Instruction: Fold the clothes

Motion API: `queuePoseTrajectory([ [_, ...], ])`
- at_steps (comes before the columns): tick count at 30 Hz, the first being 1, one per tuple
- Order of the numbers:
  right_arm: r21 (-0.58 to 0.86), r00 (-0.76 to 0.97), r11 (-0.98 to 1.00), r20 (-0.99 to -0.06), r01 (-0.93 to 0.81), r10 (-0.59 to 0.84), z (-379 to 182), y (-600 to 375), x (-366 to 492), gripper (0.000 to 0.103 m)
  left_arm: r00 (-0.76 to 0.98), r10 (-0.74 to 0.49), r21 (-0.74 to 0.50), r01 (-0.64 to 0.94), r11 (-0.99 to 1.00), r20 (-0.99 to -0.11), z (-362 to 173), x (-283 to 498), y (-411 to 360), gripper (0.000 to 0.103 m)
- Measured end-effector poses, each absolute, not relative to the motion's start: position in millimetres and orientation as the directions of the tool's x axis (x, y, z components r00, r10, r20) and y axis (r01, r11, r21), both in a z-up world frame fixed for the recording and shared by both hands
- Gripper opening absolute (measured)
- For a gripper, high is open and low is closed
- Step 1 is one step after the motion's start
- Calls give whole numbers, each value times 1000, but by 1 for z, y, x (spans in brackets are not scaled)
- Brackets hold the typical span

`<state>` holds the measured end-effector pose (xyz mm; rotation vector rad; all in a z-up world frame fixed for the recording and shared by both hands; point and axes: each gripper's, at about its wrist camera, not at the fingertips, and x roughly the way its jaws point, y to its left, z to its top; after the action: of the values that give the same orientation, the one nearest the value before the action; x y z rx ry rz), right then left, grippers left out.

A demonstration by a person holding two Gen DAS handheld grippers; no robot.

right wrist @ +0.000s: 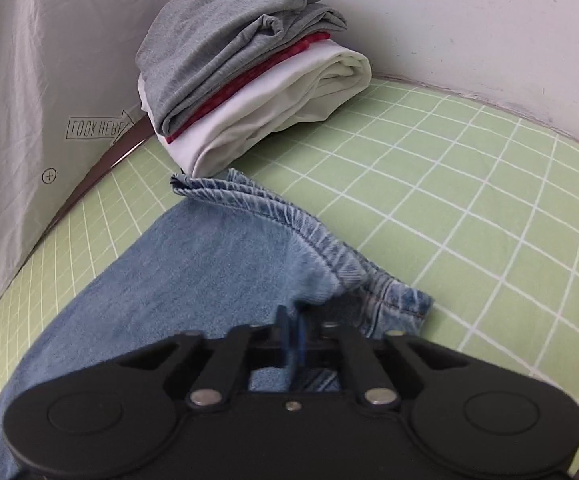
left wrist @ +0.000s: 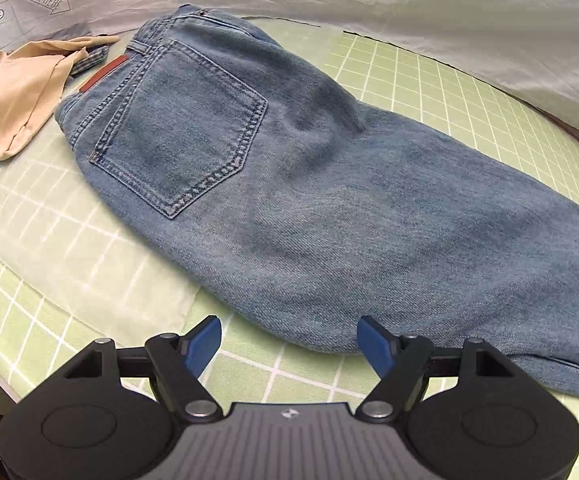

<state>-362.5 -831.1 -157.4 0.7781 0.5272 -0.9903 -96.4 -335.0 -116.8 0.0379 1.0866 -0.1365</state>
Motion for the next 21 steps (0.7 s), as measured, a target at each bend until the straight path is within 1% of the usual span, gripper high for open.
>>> queuePoseTrajectory([
  [2,386,509,332,-656,861,-557,-137,-826,-373,3,466,-83,-31,118,993,-881,-113,-97,-331,76],
  [4,407,528,337,-615,849,-586,-118,-816,-385,3,480,-77,-31,102,994,-874,-110,-98,-325,76],
  [5,406,523,332,-609,851,-596,-114,-813,-389,3,488,-74,-34,91,995,-870,-108,-98,-323,76],
  [7,362,481,316,-639,877,-600,-120,-811,-394,3,497,-73,-46,67,997,-865,-106,-97,-317,76],
  [9,252,394,315,-729,915,-560,-145,-819,-387,4,501,-78,-60,51,997,-862,-105,-94,-309,78],
  [10,214,354,305,-761,928,-543,-154,-822,-384,7,501,-81,-67,45,997,-862,-106,-92,-305,79],
  [12,175,301,272,-788,946,-538,-161,-821,-383,13,498,-77,-67,39,997,-864,-106,-88,-298,80],
  [13,154,280,264,-782,952,-557,-158,-816,-382,28,497,-73,-63,37,997,-865,-106,-85,-294,80],
  [14,130,261,258,-772,957,-579,-154,-811,-379,45,496,-69,-59,36,998,-866,-106,-82,-290,81],
  [16,108,248,258,-755,960,-607,-146,-799,-374,57,494,-61,-52,32,998,-867,-106,-76,-282,82],
  [18,102,253,272,-752,957,-609,-142,-788,-364,67,488,-63,-54,33,998,-870,-107,-66,-273,82],
  [19,93,254,283,-751,955,-610,-141,-781,-356,77,489,-60,-52,32,998,-870,-107,-60,-269,82],
  [20,87,265,305,-747,948,-610,-139,-773,-347,84,493,-57,-49,30,998,-868,-107,-55,-264,82],
  [21,84,282,335,-743,939,-606,-138,-765,-336,85,499,-55,-48,26,998,-865,-107,-49,-260,84],
])
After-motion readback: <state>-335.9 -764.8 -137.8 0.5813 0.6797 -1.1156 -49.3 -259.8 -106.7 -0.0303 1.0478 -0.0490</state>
